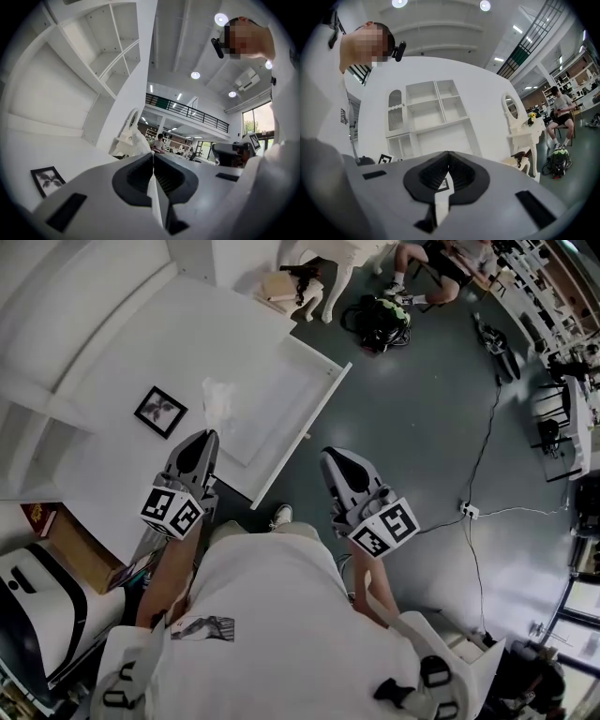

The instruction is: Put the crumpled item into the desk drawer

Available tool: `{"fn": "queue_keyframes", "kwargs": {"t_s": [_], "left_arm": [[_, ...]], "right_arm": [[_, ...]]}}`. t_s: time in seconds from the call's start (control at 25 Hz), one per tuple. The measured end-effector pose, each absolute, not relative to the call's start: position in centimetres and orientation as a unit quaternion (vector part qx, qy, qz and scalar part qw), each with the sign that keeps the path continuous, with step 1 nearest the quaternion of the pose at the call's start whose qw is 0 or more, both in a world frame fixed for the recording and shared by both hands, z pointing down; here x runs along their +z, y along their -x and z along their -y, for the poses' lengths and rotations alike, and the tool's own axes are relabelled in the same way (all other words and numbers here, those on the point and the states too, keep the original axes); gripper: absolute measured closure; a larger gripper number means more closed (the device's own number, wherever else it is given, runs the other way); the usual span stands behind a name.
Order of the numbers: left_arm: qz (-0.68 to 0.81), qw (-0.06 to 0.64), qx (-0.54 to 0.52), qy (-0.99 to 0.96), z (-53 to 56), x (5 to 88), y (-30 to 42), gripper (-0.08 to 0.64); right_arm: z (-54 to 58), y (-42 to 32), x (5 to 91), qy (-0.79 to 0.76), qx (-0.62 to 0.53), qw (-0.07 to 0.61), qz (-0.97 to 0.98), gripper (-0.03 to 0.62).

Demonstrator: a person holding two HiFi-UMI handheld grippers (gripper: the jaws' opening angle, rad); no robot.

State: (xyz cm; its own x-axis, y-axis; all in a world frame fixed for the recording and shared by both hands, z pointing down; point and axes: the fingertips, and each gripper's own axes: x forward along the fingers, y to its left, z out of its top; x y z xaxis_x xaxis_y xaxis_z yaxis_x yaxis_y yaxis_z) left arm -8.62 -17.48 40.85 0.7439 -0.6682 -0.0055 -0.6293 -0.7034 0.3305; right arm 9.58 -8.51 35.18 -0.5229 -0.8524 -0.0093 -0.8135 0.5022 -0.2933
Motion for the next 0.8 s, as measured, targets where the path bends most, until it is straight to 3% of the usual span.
{"fn": "queue_keyframes", "kwargs": {"t_s": [0.8], "left_arm": [[0.381,0.220,0.032,-0.898,20.9,53.0,4.8,0.541]], "right_arm": [[6.1,-13.7,37.1,0.484,-0.131,0.063,-0.863,0.581]]}}
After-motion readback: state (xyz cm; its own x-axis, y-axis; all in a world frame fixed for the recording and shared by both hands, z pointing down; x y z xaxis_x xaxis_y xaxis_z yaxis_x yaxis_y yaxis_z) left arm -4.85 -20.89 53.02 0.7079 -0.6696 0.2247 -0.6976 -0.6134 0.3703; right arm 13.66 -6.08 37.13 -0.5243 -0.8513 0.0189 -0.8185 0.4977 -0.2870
